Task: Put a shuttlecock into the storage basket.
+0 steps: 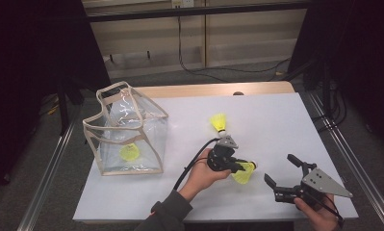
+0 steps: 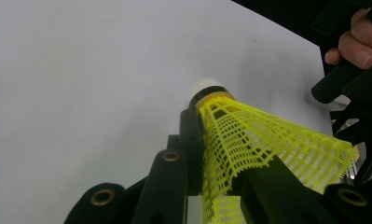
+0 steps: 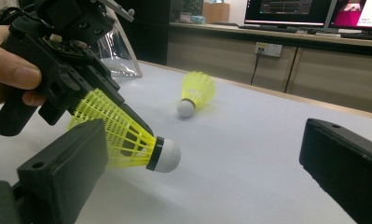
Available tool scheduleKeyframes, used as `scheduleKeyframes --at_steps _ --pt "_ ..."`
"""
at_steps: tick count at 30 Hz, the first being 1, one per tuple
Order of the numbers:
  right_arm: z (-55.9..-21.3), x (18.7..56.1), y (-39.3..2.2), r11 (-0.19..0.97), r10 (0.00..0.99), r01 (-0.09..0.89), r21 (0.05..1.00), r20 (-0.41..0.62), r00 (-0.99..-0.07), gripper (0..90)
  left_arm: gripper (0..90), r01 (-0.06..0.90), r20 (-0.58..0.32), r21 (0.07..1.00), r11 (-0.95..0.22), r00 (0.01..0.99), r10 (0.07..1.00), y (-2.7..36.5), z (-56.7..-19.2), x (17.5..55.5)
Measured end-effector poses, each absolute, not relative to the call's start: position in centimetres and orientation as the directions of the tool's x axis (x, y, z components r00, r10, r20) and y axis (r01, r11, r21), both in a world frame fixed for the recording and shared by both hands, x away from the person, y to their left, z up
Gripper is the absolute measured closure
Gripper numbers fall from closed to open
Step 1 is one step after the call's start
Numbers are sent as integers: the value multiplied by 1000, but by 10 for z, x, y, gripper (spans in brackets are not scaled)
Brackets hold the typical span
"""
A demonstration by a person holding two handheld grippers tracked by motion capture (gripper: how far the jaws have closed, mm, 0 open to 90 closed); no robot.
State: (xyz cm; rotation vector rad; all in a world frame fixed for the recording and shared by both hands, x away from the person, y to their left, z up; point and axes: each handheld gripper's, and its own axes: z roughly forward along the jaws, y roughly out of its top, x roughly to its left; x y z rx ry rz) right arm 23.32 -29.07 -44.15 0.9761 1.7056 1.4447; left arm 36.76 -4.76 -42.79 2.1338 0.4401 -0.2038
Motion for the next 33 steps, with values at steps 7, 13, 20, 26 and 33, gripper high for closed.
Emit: scheduleKeyframes --at_steps 7,13,20,26,33 --pt "-442 234 -290 100 874 111 989 -34 -485 9 835 398 -316 766 -505 917 243 -42 -423 370" --pt "-442 234 -289 101 873 112 989 -34 -486 9 835 410 -325 773 -484 911 252 -36 -419 373" --pt "-442 235 -289 100 872 113 989 -32 -488 9 835 424 -337 772 -474 905 261 -31 -416 376" --pt "-443 238 -289 99 871 118 988 -28 -491 9 835 439 -345 769 -464 897 276 -25 -414 383" --pt "-443 239 -287 98 864 113 989 -28 -503 9 835 449 -344 769 -455 891 298 -18 -411 385"
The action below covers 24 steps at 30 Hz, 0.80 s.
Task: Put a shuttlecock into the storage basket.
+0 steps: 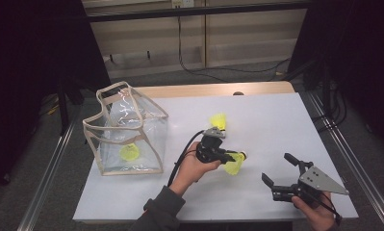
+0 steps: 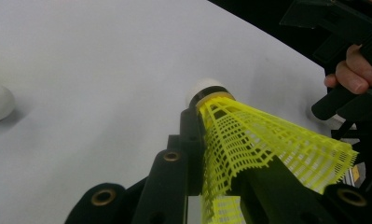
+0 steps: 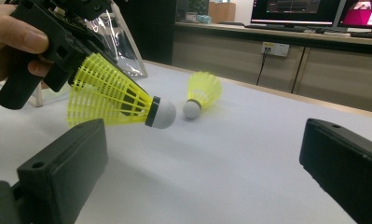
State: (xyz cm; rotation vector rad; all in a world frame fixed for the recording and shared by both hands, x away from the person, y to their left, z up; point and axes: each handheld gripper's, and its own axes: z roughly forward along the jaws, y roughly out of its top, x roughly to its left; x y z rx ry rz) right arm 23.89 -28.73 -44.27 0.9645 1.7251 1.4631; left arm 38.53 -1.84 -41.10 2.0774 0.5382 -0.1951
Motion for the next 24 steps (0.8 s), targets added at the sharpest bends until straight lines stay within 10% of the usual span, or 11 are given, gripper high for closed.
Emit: scheduleKeyframes --at_steps 24 --pt "-442 240 -288 94 866 115 989 -24 -500 9 834 474 -353 771 -426 874 334 -5 -396 389"
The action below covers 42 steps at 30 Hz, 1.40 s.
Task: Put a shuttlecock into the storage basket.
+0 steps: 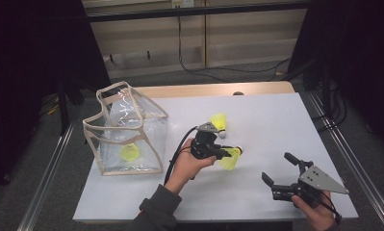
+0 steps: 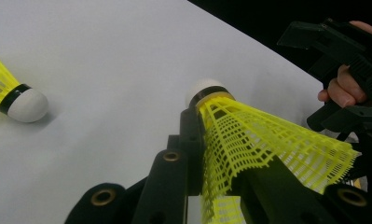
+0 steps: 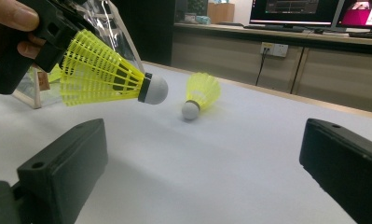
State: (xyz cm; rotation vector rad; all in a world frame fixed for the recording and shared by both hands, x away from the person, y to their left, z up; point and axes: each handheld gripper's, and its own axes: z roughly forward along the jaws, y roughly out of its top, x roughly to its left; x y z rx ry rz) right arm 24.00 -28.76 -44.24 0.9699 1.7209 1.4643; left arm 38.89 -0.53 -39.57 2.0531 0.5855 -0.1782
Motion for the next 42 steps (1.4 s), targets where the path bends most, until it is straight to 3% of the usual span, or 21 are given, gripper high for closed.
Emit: scheduleKeyframes --at_steps 42 --pt "-442 238 -289 90 866 113 990 -22 -499 9 834 534 -374 771 -347 820 432 32 -379 407"
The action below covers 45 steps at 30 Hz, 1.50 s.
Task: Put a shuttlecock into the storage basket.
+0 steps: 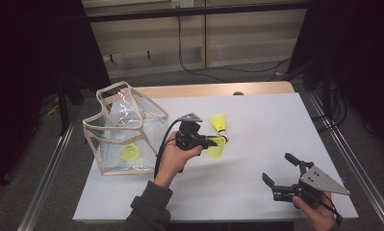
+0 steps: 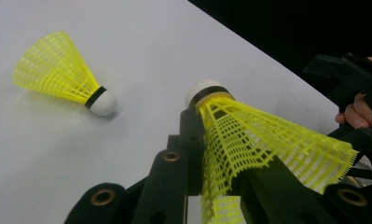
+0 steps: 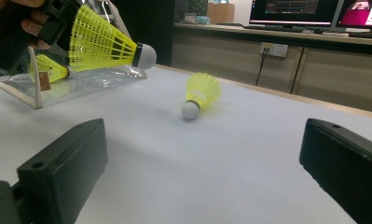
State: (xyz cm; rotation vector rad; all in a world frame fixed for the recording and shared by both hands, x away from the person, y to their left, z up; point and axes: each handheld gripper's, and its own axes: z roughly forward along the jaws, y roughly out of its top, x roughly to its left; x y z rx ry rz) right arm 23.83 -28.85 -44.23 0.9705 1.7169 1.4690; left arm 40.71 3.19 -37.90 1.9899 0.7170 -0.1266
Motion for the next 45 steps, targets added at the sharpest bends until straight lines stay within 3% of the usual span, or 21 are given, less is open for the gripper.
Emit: scheduleKeyframes --at_steps 45 --pt "-442 238 -289 89 869 112 990 -22 -495 9 833 551 -354 762 -341 794 493 55 -361 409"
